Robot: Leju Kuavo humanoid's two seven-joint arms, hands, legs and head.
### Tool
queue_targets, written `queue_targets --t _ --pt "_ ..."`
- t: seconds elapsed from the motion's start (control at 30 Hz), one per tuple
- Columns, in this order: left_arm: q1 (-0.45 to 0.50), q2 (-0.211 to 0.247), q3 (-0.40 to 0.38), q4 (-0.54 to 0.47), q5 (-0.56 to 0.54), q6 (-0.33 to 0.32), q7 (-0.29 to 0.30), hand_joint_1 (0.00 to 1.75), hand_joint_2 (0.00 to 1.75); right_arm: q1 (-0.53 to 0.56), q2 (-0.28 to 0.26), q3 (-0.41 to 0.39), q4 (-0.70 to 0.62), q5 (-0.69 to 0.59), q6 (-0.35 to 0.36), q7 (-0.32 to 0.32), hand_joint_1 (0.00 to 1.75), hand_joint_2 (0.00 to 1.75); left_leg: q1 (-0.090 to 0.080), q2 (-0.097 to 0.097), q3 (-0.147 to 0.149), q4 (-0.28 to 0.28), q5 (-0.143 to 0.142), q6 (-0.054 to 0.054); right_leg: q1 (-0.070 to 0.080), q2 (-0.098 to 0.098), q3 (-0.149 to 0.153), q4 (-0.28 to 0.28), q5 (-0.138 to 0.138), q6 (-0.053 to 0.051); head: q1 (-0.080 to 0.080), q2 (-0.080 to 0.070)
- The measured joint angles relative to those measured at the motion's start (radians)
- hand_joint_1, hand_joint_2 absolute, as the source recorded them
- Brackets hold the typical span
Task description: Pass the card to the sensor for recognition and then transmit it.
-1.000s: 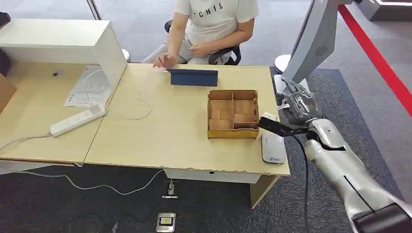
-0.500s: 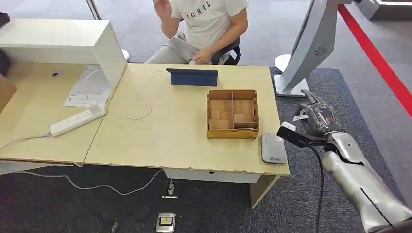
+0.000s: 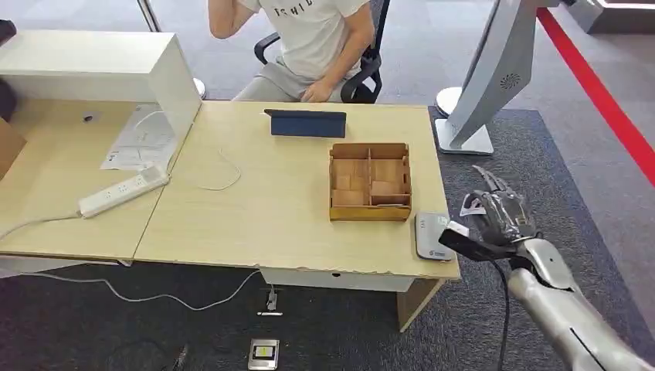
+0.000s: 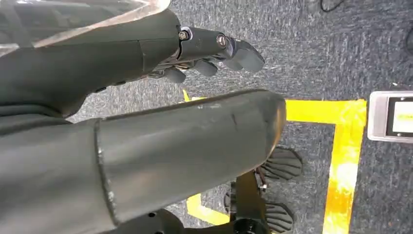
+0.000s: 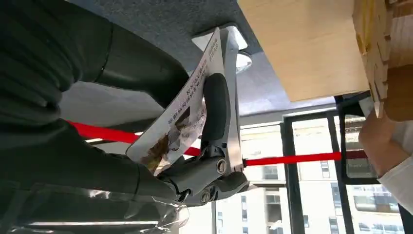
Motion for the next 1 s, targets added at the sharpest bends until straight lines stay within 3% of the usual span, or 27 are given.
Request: queue_targets --t 0.73,1.0 --pt "-0.023 0.011 -0.042 -0.005 -0.003 0.026 0.025 0.00 0.00 0.040 0.011 0.010 0.026 -0.028 0.005 0.007 1.75 1.75 0.000 0.000 0.000 0.000 0.000 0.000 0.000 0.000 0.000 0.000 0.000 0.000 0.000 0.000" --pt "-0.023 0.011 -0.061 -0.006 -0.005 0.016 -0.003 0.00 0.00 0.040 0.009 0.024 0.049 -0.002 0.008 0.009 1.75 1.75 0.000 0.000 0.000 0.000 0.000 0.000 0.000 0.000 0.000 0.000 0.000 0.000 0.000 0.000"
